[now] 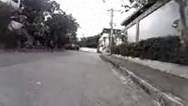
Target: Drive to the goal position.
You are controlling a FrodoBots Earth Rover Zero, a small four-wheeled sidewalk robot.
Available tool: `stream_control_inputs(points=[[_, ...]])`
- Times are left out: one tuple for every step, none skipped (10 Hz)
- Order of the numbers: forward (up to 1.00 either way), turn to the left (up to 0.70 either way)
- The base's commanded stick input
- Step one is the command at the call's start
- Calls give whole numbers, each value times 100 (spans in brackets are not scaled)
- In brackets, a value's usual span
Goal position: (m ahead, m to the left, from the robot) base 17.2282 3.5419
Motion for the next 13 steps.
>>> stream_control_inputs(points=[[100, 0], [100, 0], [100, 0], [100, 0], [100, 0], [100, 0], [100, 0], [100, 0], [100, 0], [100, 0], [100, 4], [100, 4], [100, 1]])
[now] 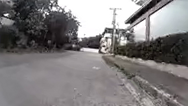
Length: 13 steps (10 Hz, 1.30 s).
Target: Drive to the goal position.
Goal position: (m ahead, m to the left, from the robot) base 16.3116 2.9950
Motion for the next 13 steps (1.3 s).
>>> stream_control_inputs(points=[[100, 6], [100, 7], [100, 5], [100, 7], [100, 0], [100, 0], [100, 2], [100, 4], [100, 0], [100, -9], [100, -37], [100, -39], [100, -10]])
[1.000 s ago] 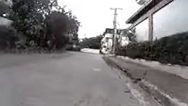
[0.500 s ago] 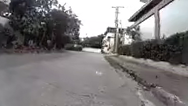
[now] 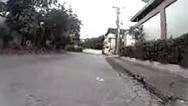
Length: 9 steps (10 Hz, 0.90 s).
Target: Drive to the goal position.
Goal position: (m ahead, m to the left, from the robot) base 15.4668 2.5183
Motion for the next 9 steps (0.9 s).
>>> stream_control_inputs(points=[[100, 3], [100, 0], [100, 2], [100, 4], [100, 0], [100, 0], [100, 0], [100, 0], [100, 0]])
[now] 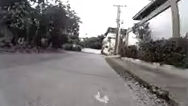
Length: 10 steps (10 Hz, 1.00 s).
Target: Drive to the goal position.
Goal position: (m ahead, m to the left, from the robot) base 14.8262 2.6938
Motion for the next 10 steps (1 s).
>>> stream_control_inputs(points=[[100, 0], [100, 0], [100, 2], [100, 8], [100, 11], [100, 7], [100, 0], [100, 2], [100, 5], [100, 0]])
